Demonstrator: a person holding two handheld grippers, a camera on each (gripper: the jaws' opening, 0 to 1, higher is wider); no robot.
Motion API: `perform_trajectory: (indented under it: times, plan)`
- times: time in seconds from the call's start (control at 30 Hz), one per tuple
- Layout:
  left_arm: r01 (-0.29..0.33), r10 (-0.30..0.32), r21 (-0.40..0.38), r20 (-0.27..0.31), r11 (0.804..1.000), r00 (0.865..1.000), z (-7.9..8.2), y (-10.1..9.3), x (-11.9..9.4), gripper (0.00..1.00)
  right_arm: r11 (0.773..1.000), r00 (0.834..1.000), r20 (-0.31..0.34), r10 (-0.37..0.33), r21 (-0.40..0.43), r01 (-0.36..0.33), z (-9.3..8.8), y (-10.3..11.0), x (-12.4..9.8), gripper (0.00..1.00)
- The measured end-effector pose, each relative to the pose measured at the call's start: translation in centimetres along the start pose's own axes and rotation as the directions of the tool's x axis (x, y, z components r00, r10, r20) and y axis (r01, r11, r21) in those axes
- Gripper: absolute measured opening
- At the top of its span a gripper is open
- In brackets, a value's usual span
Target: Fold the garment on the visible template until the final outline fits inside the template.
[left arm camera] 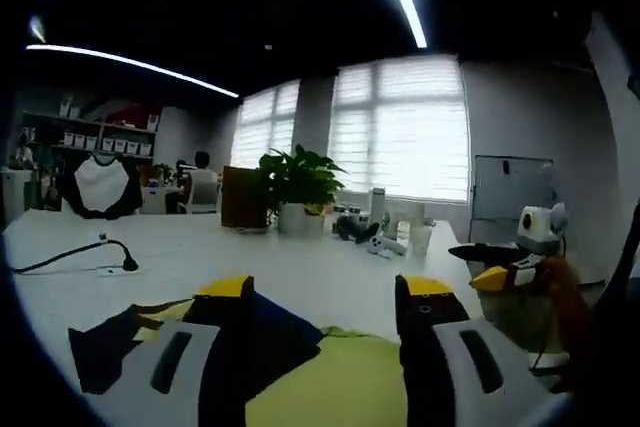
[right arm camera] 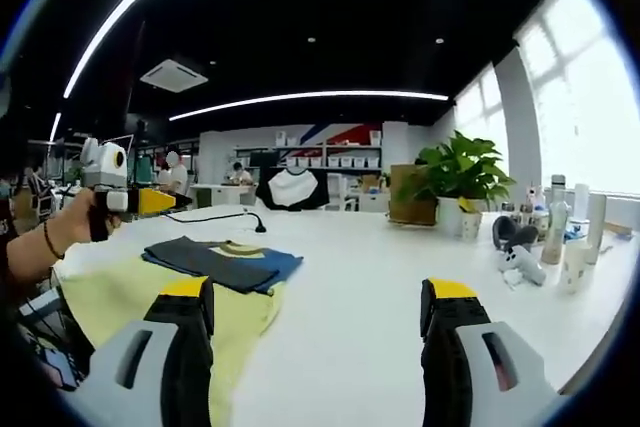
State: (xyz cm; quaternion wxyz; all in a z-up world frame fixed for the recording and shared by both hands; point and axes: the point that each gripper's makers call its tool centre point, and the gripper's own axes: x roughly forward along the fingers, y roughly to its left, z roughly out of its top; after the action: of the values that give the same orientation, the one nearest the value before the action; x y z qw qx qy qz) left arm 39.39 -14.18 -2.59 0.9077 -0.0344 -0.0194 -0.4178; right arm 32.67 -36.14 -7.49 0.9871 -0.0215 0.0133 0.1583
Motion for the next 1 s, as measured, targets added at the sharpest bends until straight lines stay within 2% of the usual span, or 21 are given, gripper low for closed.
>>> perform_trajectory:
  times: [0.07, 0.1, 0.17, 0.2, 0.23, 0.3, 0.4, 0.47, 0.53, 0.63, 0.67, 0.77, 0.83, 0.9, 1.0]
  plan:
    - [-0.005, 0.005, -0.008, 0.009, 1.000, 1.000, 0.7, -0.2, -1.1, 0.60, 1.000, 1.000, 0.029, -0.003, -0.025, 0.004, 0.6, 0.2, 0.1, 0.87]
    - [-0.009, 0.010, -0.011, 0.020, 1.000, 1.000, 1.1, -0.2, -1.5, 0.61, 0.998, 0.998, 0.061, -0.031, -0.061, 0.035, 1.3, -0.2, 0.1, 0.86]
    - [-0.018, 0.018, -0.016, 0.034, 1.000, 0.999, 1.6, -0.3, -2.4, 0.65, 0.992, 0.997, 0.046, -0.064, -0.107, 0.068, 1.3, -0.5, 0.0, 0.87]
    - [-0.034, 0.035, -0.017, 0.043, 0.999, 0.998, 2.0, -0.2, -3.0, 0.67, 0.992, 0.998, 0.030, -0.052, -0.115, 0.055, 1.1, -0.1, 0.1, 0.87]
    - [-0.046, 0.047, -0.016, 0.048, 0.999, 0.998, 2.1, 0.0, -3.3, 0.70, 0.993, 0.998, 0.033, -0.046, -0.105, 0.049, 1.1, 0.0, 0.1, 0.87]
    - [-0.083, 0.084, -0.015, 0.053, 0.996, 0.995, 2.4, 0.5, -4.3, 0.75, 0.999, 0.998, 0.058, -0.006, -0.033, 0.008, 1.4, 0.7, 0.3, 0.88]
    - [-0.110, 0.111, -0.018, 0.052, 0.994, 0.992, 2.4, 0.8, -6.0, 0.79, 0.996, 0.989, 0.141, 0.041, 0.071, -0.052, 2.9, 1.4, 0.1, 0.90]
    - [-0.137, 0.136, -0.001, 0.080, 0.991, 0.987, 2.8, 0.9, -7.0, 0.83, 0.997, 0.990, 0.134, 0.046, 0.054, -0.053, 2.9, 1.4, 0.0, 0.91]
    - [-0.157, 0.151, 0.033, 0.143, 0.987, 0.978, 3.8, 0.9, -7.8, 0.84, 0.999, 0.992, 0.121, 0.041, 0.001, -0.042, 2.9, 1.5, 0.0, 0.94]
    - [-0.166, 0.160, 0.036, 0.130, 0.986, 0.979, 3.7, 0.4, -9.1, 0.94, 0.998, 0.994, 0.101, 0.051, -0.034, -0.048, 2.6, 1.9, 0.1, 0.97]
    - [-0.214, 0.208, 0.055, 0.096, 0.975, 0.973, 3.3, 0.8, -10.1, 0.96, 0.998, 0.994, 0.097, 0.053, -0.038, -0.050, 2.7, 2.1, 0.1, 0.97]
    - [-0.295, 0.281, 0.121, 0.122, 0.948, 0.952, 3.9, 0.9, -12.3, 1.00, 0.998, 0.995, 0.081, 0.067, -0.025, -0.065, 2.4, 2.4, -0.1, 0.95]
    - [-0.281, 0.270, 0.107, 0.108, 0.954, 0.957, 3.6, 0.2, -13.3, 1.00, 0.995, 0.995, 0.062, 0.078, -0.061, -0.074, 2.2, 2.7, -0.1, 0.99]
    - [-0.284, 0.274, 0.096, 0.101, 0.954, 0.956, 3.2, 0.0, -14.2, 1.00, 0.992, 0.996, 0.043, 0.080, -0.105, -0.075, 1.8, 2.9, 0.0, 0.99]
    - [-0.289, 0.280, 0.099, 0.100, 0.952, 0.955, 2.6, -0.3, -15.4, 1.00, 0.990, 0.991, 0.080, 0.105, -0.107, -0.096, 2.2, 3.5, 0.0, 0.99]
